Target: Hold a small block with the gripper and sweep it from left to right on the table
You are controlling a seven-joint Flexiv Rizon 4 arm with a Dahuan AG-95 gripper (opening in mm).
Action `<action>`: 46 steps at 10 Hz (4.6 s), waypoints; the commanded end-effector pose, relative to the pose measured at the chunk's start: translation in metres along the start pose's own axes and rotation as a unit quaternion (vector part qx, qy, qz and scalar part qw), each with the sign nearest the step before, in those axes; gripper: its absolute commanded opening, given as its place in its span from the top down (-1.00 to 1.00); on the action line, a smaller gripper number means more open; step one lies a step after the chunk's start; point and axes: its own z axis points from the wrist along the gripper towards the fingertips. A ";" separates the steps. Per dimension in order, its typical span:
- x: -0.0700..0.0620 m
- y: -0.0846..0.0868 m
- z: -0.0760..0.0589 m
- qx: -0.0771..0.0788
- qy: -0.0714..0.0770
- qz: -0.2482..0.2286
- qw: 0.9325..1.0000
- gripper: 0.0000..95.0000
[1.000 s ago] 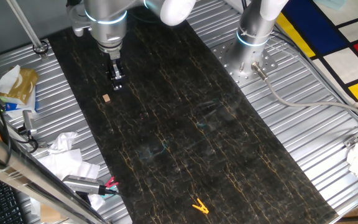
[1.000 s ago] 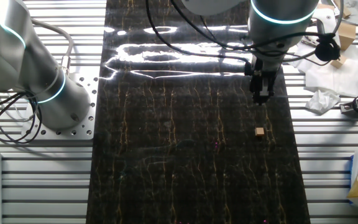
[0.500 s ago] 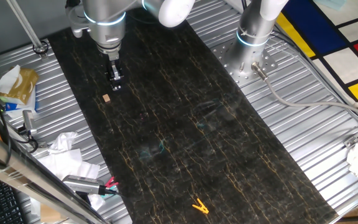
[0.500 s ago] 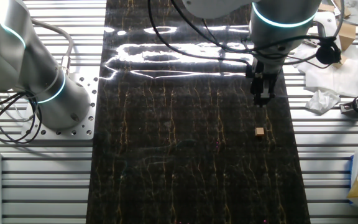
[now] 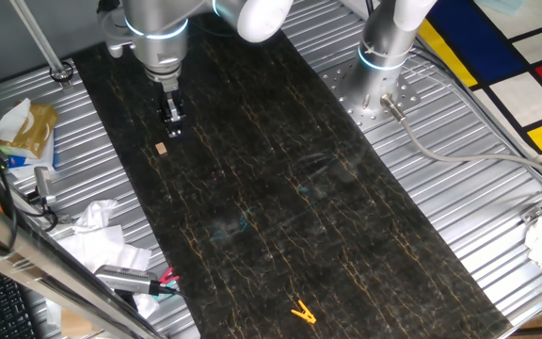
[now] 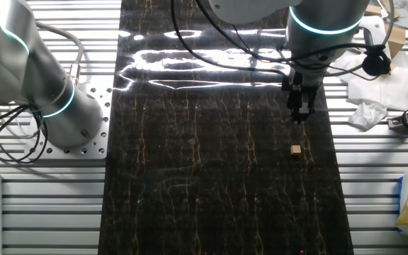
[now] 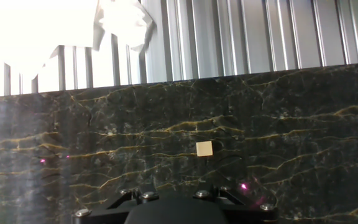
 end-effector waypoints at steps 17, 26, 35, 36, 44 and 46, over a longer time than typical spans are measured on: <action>-0.015 -0.008 0.017 0.002 -0.002 -0.004 1.000 0.20; -0.021 -0.014 0.021 0.002 -0.002 -0.005 1.000 0.20; -0.022 -0.016 0.028 0.003 -0.002 -0.003 1.000 0.20; -0.022 -0.016 0.029 0.003 -0.002 -0.002 1.000 0.20; -0.029 -0.017 0.035 0.004 0.000 -0.003 1.000 0.20; -0.032 -0.017 0.037 0.004 0.001 -0.002 1.000 0.20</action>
